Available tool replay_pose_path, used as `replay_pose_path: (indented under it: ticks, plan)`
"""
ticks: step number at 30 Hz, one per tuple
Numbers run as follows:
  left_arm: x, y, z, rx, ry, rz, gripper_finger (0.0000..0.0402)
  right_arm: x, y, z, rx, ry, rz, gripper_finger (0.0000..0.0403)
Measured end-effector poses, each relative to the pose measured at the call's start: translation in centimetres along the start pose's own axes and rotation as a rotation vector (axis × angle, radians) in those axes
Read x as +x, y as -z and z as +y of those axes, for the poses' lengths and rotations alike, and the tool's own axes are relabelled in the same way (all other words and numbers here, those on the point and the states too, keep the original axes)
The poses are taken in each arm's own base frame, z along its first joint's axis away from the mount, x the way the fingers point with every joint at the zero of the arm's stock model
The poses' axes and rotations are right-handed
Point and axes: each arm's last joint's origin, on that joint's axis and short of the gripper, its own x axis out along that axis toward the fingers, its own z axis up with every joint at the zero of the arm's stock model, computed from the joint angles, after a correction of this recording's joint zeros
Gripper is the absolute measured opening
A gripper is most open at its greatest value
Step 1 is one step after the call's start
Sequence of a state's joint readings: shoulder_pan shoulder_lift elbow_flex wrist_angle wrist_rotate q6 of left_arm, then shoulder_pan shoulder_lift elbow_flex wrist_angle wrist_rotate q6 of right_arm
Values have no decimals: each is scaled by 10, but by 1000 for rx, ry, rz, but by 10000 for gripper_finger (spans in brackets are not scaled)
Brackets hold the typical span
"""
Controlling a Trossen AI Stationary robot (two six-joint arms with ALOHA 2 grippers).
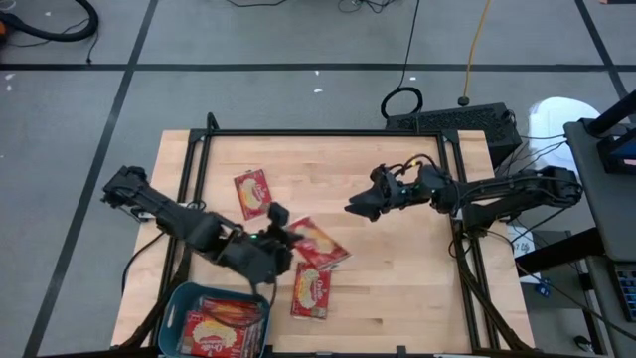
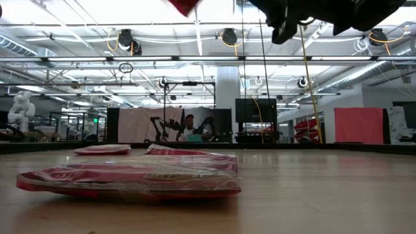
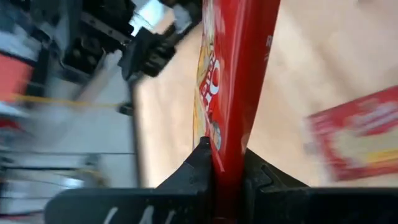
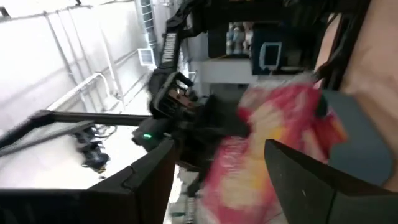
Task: Sort popcorn bags into baskets
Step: Put the popcorn sachet into the bin
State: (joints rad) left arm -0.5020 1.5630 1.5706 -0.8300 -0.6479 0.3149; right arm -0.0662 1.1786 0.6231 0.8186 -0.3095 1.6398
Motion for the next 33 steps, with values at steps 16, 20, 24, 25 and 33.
replay_pose_path:
  ticks: [16, 20, 24, 25, 33]
  plan:
    - [-90, 18, -30, -473, 568, 420, 32, 3, 11, -12, -163, 123, -137, 227]
    - [-110, 22, -49, -529, 701, 549, 33, 3, 11, -14, -161, 139, -152, 226]
    - [-128, 22, -72, -590, 735, 617, 34, 3, 11, -14, -160, 145, -152, 226]
    - [-132, 22, -78, -597, 732, 631, 34, 3, 11, -15, -159, 152, -152, 226]
    - [-155, 23, -143, -619, 693, 782, 34, 2, 11, -21, -126, 216, -152, 226]
